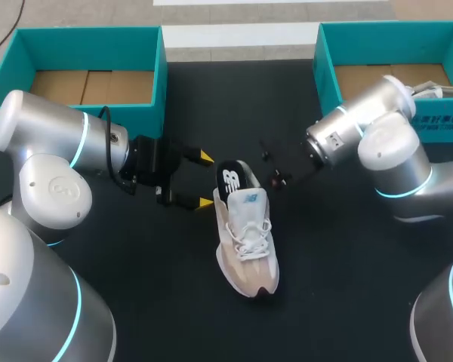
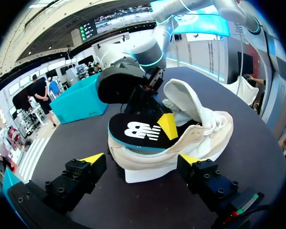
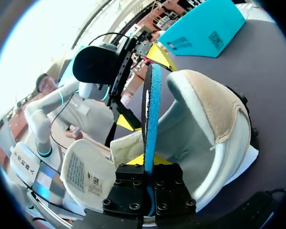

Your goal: Take the shoe out of the shoebox, open the shoe tongue, remove and reinsert the insole, then place the shoe into the shoebox

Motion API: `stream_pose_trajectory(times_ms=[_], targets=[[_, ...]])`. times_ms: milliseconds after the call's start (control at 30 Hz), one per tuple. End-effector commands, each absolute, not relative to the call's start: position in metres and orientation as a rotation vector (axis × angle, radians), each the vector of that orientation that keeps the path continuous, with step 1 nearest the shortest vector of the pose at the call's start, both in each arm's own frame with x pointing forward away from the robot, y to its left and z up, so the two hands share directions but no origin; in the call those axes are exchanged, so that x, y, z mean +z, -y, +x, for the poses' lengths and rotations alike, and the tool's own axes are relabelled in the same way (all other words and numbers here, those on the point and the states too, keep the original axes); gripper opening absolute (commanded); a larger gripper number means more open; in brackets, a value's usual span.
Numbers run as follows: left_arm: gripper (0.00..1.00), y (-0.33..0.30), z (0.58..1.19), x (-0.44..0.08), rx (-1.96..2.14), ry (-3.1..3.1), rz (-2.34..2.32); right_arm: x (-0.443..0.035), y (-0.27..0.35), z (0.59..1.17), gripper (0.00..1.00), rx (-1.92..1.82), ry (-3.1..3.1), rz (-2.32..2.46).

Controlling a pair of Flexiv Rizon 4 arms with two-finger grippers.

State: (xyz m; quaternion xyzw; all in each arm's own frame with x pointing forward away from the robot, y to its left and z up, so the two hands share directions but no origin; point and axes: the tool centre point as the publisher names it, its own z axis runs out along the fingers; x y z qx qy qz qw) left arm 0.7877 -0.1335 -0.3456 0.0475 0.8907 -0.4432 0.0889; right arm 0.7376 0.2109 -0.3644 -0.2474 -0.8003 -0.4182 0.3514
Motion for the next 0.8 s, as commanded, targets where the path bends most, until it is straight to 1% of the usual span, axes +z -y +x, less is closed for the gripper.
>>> stream_pose_trajectory(times_ms=[33, 100, 200, 367, 433, 500, 533, 800], targets=[[1.0, 0.134, 0.787, -0.346, -1.315, -2.652, 0.141, -0.363, -0.212, 0.732, 0.0, -1.11, 2.092, -0.66], [1.0, 0.134, 0.787, -0.346, -1.315, -2.652, 0.141, -0.357, -0.212, 0.737, 0.23, -1.123, 2.115, -0.654], [1.0, 0.134, 0.787, -0.346, -1.315, -2.652, 0.141, -0.35, -0.212, 0.747, 0.25, -1.128, 2.146, -0.637], [1.0, 0.134, 0.787, -0.346, -1.315, -2.652, 0.141, -0.343, -0.213, 0.763, 0.24, -1.132, 2.176, -0.598], [1.0, 0.134, 0.787, -0.346, -1.315, -2.652, 0.141, -0.342, -0.213, 0.768, 0.21, -1.13, 2.181, -0.589], [1.0, 0.134, 0.787, -0.346, -1.315, -2.652, 0.141, -0.343, -0.213, 0.771, 0.13, -1.117, 2.184, -0.577], [1.0, 0.134, 0.787, -0.346, -1.315, -2.652, 0.141, -0.344, -0.212, 0.771, 0.0, -1.107, 2.182, -0.575], [1.0, 0.134, 0.787, -0.346, -1.315, -2.652, 0.141, -0.352, -0.206, 0.755, 0.0, -1.023, 2.146, -0.632]])
